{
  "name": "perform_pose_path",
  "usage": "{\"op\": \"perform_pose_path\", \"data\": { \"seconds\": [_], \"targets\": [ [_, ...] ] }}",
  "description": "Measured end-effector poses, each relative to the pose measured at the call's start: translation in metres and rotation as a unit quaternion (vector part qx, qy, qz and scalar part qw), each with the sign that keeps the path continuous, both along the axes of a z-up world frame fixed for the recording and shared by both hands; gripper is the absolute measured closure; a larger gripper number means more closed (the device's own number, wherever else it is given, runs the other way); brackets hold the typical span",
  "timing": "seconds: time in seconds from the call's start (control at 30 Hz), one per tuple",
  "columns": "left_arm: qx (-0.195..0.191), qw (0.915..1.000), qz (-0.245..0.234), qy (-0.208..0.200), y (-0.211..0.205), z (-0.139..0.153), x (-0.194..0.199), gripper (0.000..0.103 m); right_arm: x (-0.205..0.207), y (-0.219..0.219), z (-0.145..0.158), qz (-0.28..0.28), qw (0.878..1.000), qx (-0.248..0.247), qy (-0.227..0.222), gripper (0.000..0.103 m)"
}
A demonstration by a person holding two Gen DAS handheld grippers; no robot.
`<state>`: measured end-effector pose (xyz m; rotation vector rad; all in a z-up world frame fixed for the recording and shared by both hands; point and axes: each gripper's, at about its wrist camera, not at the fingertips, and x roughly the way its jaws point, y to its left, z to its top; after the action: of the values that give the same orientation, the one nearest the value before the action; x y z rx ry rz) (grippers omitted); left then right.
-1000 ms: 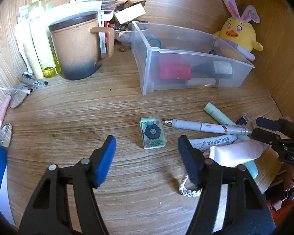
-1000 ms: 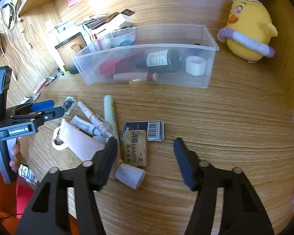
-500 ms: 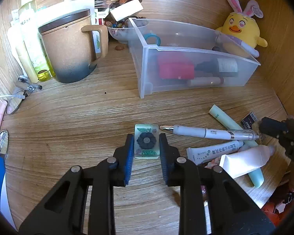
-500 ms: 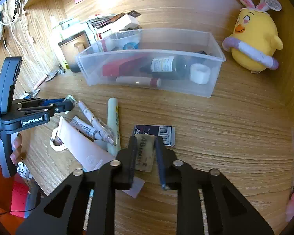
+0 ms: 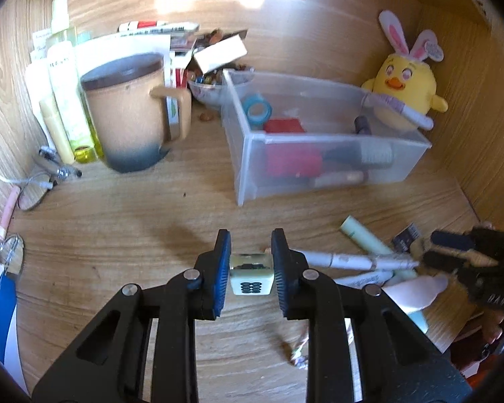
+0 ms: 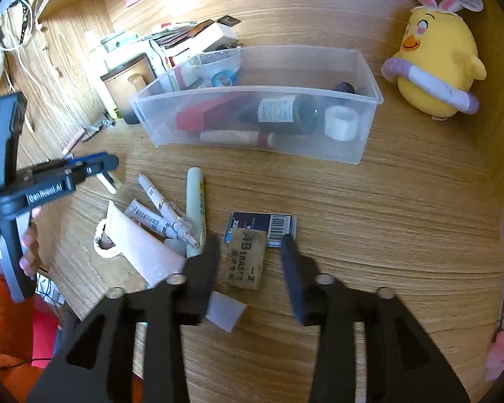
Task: Organize objects
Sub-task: 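Grasp the eraser with the right tool while the left tool grasps the small green box, then carry the eraser and small green box into the clear box and release both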
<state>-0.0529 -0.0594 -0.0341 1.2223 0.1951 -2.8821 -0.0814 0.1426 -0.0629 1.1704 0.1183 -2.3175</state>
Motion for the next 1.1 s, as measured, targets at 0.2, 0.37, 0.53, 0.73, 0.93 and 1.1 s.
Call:
{"op": "perform_pose_path", "data": {
  "seconds": [0.2, 0.37, 0.53, 0.73, 0.93, 1.1],
  "targets": [
    [0.005, 0.9996, -0.008, 0.027, 0.006, 0.016, -0.006, 0.079, -0.003, -0.007, -0.013, 0.0, 1.0, 0.019, -0.004, 0.065],
    [0.004, 0.9987, -0.014, 0.049, 0.012, 0.032, -0.011, 0.079, -0.005, -0.006, -0.015, 0.001, 1.0, 0.016, -0.002, 0.08],
    [-0.001, 0.9978, -0.018, 0.064, 0.019, 0.043, -0.016, 0.079, -0.008, -0.001, -0.006, -0.013, 1.0, 0.002, 0.012, 0.08],
    [0.004, 0.9964, -0.027, 0.081, 0.027, 0.055, -0.023, 0.079, -0.019, -0.002, 0.021, -0.022, 0.998, -0.035, 0.047, 0.08],
    [0.006, 0.9953, -0.032, 0.091, 0.031, 0.064, -0.033, 0.079, -0.036, -0.006, 0.046, -0.026, 0.995, -0.044, 0.081, 0.08],
    [0.006, 0.9947, -0.03, 0.098, 0.03, 0.07, -0.043, 0.079, -0.053, -0.008, 0.064, -0.029, 0.993, -0.042, 0.105, 0.08]
  ]
}}
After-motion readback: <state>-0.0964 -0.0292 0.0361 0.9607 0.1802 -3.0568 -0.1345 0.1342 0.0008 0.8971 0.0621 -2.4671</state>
